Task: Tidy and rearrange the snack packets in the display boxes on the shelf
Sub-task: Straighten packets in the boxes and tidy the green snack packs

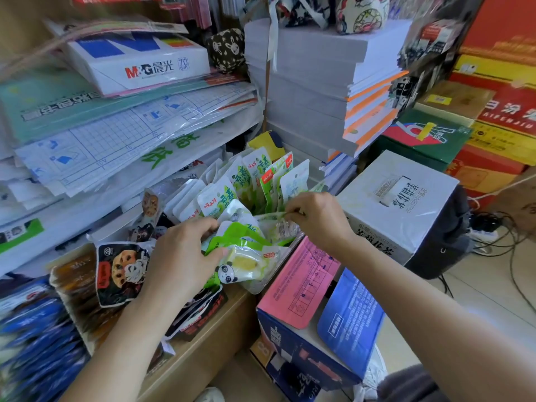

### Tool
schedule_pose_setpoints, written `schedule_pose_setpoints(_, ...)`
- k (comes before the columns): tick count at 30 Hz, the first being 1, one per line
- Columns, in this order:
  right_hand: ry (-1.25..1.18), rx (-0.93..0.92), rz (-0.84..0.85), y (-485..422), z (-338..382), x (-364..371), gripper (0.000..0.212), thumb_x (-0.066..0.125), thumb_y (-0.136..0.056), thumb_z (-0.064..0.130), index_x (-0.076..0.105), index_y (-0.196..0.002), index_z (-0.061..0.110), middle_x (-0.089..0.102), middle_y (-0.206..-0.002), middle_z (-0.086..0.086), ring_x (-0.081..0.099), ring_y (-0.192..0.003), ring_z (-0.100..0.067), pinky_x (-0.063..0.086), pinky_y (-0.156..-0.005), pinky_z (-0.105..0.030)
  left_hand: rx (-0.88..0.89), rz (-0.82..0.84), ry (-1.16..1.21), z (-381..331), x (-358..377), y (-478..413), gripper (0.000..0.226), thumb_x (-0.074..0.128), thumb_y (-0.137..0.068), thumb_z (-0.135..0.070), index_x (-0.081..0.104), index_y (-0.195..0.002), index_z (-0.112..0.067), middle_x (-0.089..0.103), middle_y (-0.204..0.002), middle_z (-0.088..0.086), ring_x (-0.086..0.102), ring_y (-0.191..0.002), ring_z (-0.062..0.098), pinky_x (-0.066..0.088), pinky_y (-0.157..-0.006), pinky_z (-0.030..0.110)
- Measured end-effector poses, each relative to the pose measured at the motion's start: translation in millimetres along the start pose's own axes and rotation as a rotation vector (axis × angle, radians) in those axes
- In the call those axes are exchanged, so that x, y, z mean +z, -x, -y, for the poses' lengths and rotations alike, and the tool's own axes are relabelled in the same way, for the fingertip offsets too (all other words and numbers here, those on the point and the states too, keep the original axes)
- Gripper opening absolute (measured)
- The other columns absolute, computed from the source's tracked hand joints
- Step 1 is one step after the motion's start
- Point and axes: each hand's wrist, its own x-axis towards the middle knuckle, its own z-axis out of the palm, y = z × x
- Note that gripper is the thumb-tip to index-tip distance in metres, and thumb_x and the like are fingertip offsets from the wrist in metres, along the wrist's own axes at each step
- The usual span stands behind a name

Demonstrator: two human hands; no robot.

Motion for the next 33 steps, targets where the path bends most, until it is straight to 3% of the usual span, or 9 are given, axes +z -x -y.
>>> schedule_pose_setpoints(5,-0.193,0.119,-0.160,-3.1,-3.5,-15.4,0.004,0.076,-0.086,0.017,0.077,-0.082,0.014,0.066,-0.065,0.007,0.055,-0.053,-0.003,0.041,-0.056,-0.018,-0.026,-0.068,0.061,-7.2,-1.7,0.7,0.040,0.088,-0.075,-0.023,0.075,-0.113,-0.025,0.063,-0.079,-0.023,0.058,-0.066,-0.005,0.040,-0.062,0.011)
schedule_pose_setpoints(9,-0.435,0.206,-0.232,-4.4,-3.9,-23.5,0.005,0.073,-0.087,0.011,0.076,-0.086,0.007,0.065,-0.061,0.001,0.055,-0.052,-0.017,0.046,-0.052,-0.030,0.012,-0.153,0.106,-17.7,-1.5,-1.6,0.044,0.086,-0.078,-0.022,0.073,-0.119,-0.024,0.062,-0.069,-0.017,0.059,-0.056,0.007,0.047,-0.056,0.016)
schedule_pose_setpoints(12,-0.659,0.305,-0.268,-5.0,-8.8,-27.2,0.008,0.071,-0.089,0.007,0.072,-0.092,-0.001,0.060,-0.053,0.009,0.048,-0.045,-0.008,0.042,-0.048,-0.023,0.033,-0.235,0.137,-24.8,3.3,-5.9,0.036,0.087,-0.077,-0.023,0.076,-0.111,-0.023,0.061,-0.069,-0.018,0.058,-0.055,-0.002,0.049,-0.058,0.016)
schedule_pose_setpoints(16,-0.799,0.313,-0.247,2.1,-5.6,-25.7,0.008,0.067,-0.091,0.001,0.070,-0.094,-0.006,0.066,-0.066,-0.008,0.059,-0.051,-0.012,0.052,-0.056,-0.024,0.057,-0.282,0.181,-25.2,5.2,-13.3,0.035,0.087,-0.076,-0.020,0.078,-0.109,-0.021,0.064,-0.072,-0.013,0.058,-0.059,-0.001,0.049,-0.061,0.013)
schedule_pose_setpoints(21,-0.681,0.252,-0.129,8.3,-1.6,-10.4,0.007,0.066,-0.092,-0.001,0.068,-0.085,-0.002,0.072,-0.071,-0.013,0.070,-0.060,-0.019,0.059,-0.063,-0.030,0.026,-0.336,0.217,-21.8,-1.5,-19.3,0.034,0.086,-0.078,-0.019,0.077,-0.110,-0.021,0.062,-0.074,-0.021,0.060,-0.068,-0.001,0.047,-0.065,0.006)
schedule_pose_setpoints(24,-0.533,0.229,-0.009,11.6,-2.2,-1.7,0.013,0.065,-0.092,0.001,0.064,-0.078,0.000,0.071,-0.069,-0.015,0.070,-0.059,-0.024,0.060,-0.062,-0.036,-0.011,-0.214,0.141,-23.5,2.8,-20.0,0.040,0.085,-0.079,-0.027,0.073,-0.117,-0.024,0.060,-0.070,-0.015,0.056,-0.060,0.001,0.055,-0.061,0.029)
schedule_pose_setpoints(27,-0.398,0.193,0.045,15.2,-2.1,4.5,0.016,0.065,-0.091,0.003,0.062,-0.076,0.003,0.069,-0.065,-0.011,0.068,-0.058,-0.022,0.058,-0.062,-0.041,-0.036,-0.099,0.031,-23.8,8.3,-20.8,0.051,0.083,-0.080,-0.038,0.066,-0.128,-0.027,0.053,-0.059,-0.009,0.044,-0.047,0.004,0.036,-0.048,0.027)
schedule_pose_setpoints(30,-0.429,0.203,0.012,12.8,-6.9,3.1,0.011,0.066,-0.092,0.006,0.064,-0.081,0.003,0.070,-0.070,-0.009,0.068,-0.066,-0.020,0.057,-0.066,-0.040,-0.024,-0.051,-0.006,-21.9,6.6,-19.6,0.061,0.080,-0.081,-0.044,0.059,-0.137,-0.030,0.072,-0.095,-0.003,0.064,-0.071,0.017,0.047,-0.060,0.028)
schedule_pose_setpoints(33,-0.367,0.186,0.019,10.5,-9.8,1.6,0.009,0.069,-0.091,0.011,0.067,-0.082,0.009,0.071,-0.073,-0.004,0.067,-0.071,-0.018,0.051,-0.065,-0.031,-0.014,0.014,-0.154,-23.3,7.1,-17.7,0.066,0.074,-0.084,-0.054,0.052,-0.142,-0.032,0.071,-0.119,-0.002,0.068,-0.099,0.025,0.054,-0.069,0.035)
